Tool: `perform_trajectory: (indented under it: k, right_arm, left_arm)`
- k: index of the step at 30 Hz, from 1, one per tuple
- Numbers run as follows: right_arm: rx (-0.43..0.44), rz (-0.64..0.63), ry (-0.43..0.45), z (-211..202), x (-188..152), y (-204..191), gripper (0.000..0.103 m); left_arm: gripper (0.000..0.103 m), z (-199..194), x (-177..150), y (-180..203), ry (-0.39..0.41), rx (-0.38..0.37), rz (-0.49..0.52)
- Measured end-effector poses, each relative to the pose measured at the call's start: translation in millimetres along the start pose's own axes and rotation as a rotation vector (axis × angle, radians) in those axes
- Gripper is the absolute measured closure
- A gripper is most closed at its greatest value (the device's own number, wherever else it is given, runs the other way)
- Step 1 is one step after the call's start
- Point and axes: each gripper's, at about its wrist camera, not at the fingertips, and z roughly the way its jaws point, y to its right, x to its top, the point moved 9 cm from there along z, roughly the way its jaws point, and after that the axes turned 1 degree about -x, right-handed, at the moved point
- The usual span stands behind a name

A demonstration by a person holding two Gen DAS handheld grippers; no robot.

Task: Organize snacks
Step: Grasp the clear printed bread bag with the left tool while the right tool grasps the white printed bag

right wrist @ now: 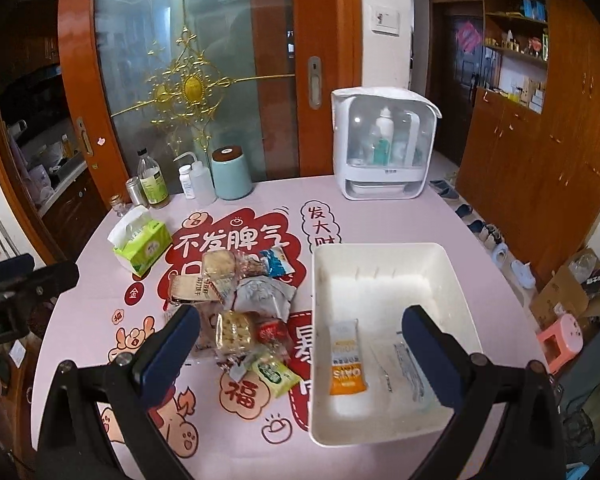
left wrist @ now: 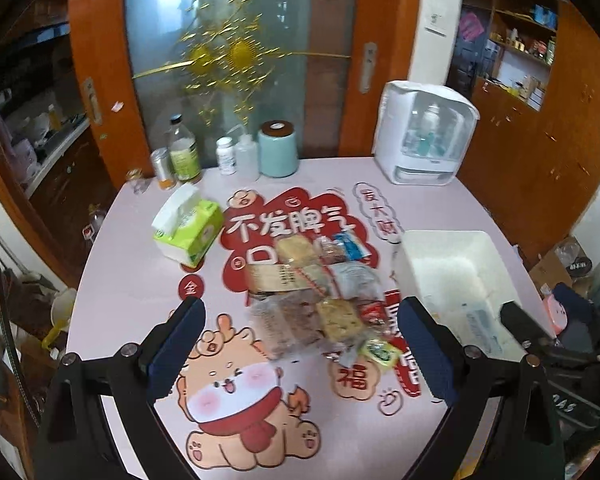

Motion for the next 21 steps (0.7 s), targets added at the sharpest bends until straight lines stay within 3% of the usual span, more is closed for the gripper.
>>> perform_trajectory:
  k: [5,13,18,21]
  right_arm:
    - [-0.016,-0.012,-0.046,17.5,-2.4,-22.0,0.001]
    - [-0.051,-0.038,-0.074,45.4,3.8,-36.0,0.002]
    - [-0.051,-0.062,-0.118,79.4,5.5,-46.2,0.002]
    - [-0.009,-0.041,-0.169,104.1,3.1,-52.2,0.002]
  left_arm:
    - [0.007,27.4,-9.7,-38.1,-0.032,0.001,-0.042]
    - [0.007,68.4,-22.9,-87.6,-0.027,0.079,-0.093]
    - [0.007,104.6,-43.3,-100.2,-0.145,0.016,-0.117]
    - [0.007,123.5,-55.6,-103.2,-0.189,0.021,-0.115]
